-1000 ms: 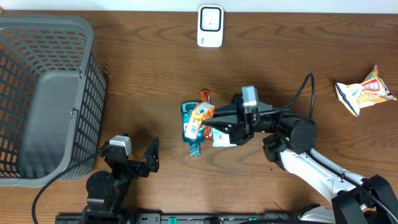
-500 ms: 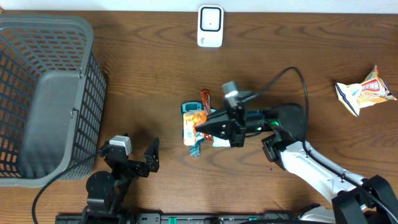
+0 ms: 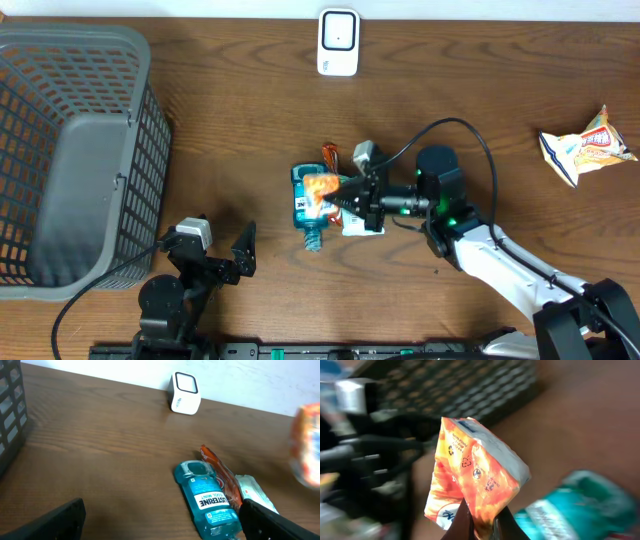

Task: Scan the item barcode
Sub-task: 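Lift the orange box with the right gripper and raise it, then carry the orange box to the white scanner and hold it there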

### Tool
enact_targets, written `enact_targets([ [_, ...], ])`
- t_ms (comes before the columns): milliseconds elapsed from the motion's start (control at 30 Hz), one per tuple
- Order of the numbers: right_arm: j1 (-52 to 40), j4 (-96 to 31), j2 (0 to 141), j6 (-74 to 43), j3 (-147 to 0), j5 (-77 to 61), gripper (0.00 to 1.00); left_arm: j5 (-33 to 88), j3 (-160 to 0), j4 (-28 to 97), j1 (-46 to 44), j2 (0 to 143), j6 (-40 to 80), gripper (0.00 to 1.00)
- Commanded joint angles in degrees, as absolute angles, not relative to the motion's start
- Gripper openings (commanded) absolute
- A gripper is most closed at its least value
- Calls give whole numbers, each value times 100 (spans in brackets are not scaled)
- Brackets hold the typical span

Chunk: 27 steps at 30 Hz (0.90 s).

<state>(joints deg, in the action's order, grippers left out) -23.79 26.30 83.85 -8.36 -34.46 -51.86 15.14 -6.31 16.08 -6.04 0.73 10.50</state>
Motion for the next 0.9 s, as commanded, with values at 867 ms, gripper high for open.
enact_targets([
  [867, -2528, -923, 12261, 3566, -9872, 1841, 1, 1586, -541, 1734, -591, 34, 1063, 98],
])
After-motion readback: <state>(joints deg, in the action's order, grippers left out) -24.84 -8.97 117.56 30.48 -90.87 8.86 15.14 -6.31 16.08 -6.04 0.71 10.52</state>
